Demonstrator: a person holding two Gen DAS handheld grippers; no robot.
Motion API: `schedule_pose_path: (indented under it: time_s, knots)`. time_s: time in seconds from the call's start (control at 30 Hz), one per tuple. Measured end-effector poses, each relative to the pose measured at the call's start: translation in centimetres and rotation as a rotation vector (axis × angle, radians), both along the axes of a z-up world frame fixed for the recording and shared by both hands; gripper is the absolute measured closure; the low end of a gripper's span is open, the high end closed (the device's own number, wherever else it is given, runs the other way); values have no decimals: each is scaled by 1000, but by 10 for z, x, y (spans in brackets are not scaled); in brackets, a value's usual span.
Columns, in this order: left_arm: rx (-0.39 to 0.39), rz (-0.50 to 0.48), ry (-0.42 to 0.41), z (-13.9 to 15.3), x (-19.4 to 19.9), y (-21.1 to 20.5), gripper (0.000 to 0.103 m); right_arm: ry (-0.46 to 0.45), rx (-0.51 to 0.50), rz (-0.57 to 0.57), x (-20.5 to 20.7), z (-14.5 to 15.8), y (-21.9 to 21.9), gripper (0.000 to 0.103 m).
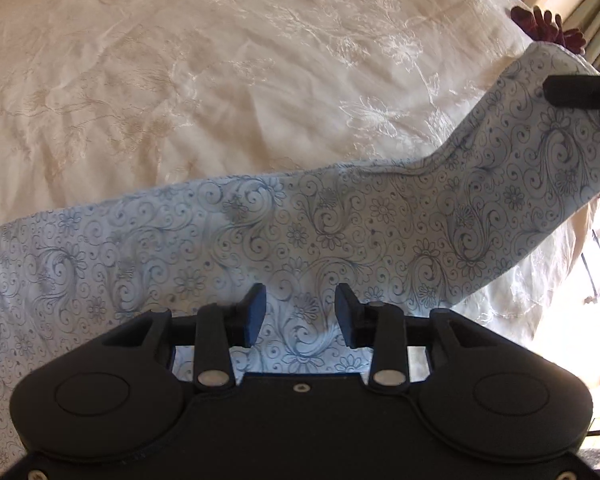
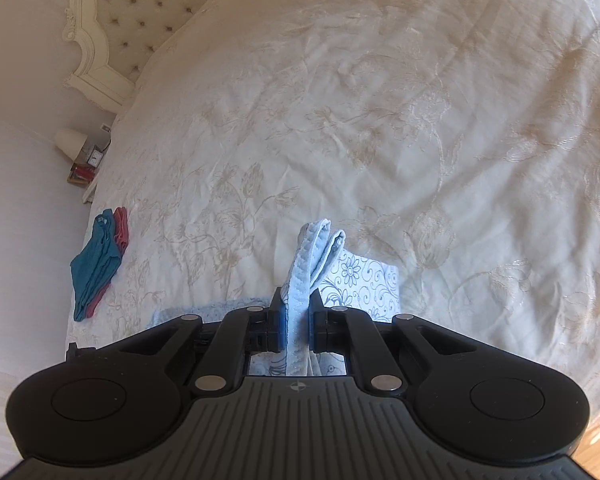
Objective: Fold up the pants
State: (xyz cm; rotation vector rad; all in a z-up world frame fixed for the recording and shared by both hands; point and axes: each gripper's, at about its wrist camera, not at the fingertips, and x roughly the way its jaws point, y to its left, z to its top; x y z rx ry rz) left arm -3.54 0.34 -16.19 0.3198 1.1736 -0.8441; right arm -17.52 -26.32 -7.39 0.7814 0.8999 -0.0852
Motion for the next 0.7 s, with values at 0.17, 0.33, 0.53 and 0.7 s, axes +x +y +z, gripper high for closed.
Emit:
schedule_pose_path:
  time_s: [0.17,0.33,0.53,0.7]
  knots:
    - [-27,168,4,14,42,67,56,-43,19,77,30,10,60,93]
    - [0,285,-1,11,69,136,56,-50,41,169,73,-7,131,93]
    - [44,324,11,4,83,187,56,64,-28,249,113,-55,197,93]
    - [42,302,12,1,86,203,56,114,-108,313,127,-76,235,91]
